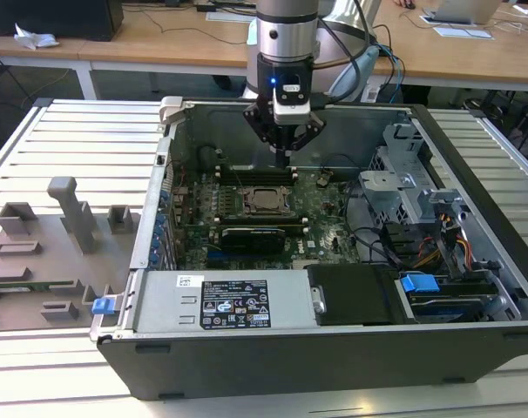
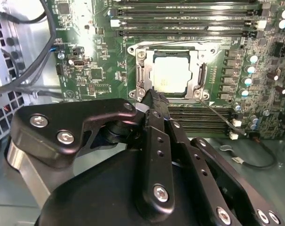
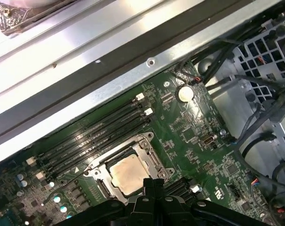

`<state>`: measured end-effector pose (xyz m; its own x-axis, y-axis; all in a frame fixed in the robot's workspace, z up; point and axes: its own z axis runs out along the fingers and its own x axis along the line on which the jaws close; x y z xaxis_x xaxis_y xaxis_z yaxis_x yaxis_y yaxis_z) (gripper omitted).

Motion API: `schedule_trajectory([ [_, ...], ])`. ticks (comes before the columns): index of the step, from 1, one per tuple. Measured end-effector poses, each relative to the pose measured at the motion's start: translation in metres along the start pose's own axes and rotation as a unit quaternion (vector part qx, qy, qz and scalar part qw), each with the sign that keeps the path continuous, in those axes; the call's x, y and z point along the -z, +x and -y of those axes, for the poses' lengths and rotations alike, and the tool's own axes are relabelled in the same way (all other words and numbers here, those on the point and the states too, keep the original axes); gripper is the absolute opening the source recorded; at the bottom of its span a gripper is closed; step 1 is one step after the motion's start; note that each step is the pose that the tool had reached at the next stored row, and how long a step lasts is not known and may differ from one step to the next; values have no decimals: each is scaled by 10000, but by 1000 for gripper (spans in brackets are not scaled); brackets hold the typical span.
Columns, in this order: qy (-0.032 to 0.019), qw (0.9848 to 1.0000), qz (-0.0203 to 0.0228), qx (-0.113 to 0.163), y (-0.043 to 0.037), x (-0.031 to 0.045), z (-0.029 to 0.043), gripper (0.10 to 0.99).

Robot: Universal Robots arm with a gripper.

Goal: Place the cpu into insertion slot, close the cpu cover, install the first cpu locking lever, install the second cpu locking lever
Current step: 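Install the first cpu locking lever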

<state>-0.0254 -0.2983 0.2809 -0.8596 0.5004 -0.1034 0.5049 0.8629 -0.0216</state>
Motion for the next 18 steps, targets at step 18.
schedule_trajectory([
  [18, -171, 9863, 36, 1643, 0, 0, 0, 106],
])
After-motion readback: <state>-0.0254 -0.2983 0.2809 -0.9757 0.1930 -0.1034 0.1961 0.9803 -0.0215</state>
